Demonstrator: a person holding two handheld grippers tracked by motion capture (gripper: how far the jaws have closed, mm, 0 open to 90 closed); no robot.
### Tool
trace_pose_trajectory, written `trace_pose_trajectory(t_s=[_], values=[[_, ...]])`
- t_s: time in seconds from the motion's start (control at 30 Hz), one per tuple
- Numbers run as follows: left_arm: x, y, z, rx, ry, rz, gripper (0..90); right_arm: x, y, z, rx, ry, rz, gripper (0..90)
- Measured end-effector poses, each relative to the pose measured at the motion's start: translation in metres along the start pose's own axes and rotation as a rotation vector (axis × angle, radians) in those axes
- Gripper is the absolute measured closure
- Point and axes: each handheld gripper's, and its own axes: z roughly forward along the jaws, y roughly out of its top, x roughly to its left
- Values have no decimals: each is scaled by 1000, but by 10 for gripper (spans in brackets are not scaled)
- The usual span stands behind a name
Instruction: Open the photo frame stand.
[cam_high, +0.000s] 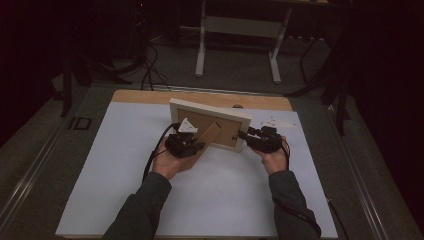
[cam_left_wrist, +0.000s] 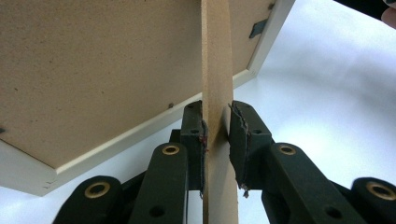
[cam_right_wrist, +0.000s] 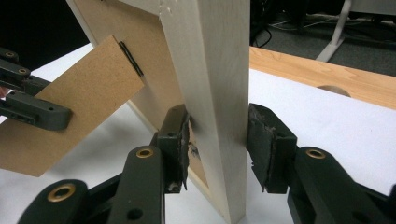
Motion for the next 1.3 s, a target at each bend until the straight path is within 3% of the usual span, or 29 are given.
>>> trace_pose_trajectory(t_s=[1.3], values=[[-15, -27, -4, -25, -23, -11, 813, 7, -10, -7, -4, 88, -11, 529]])
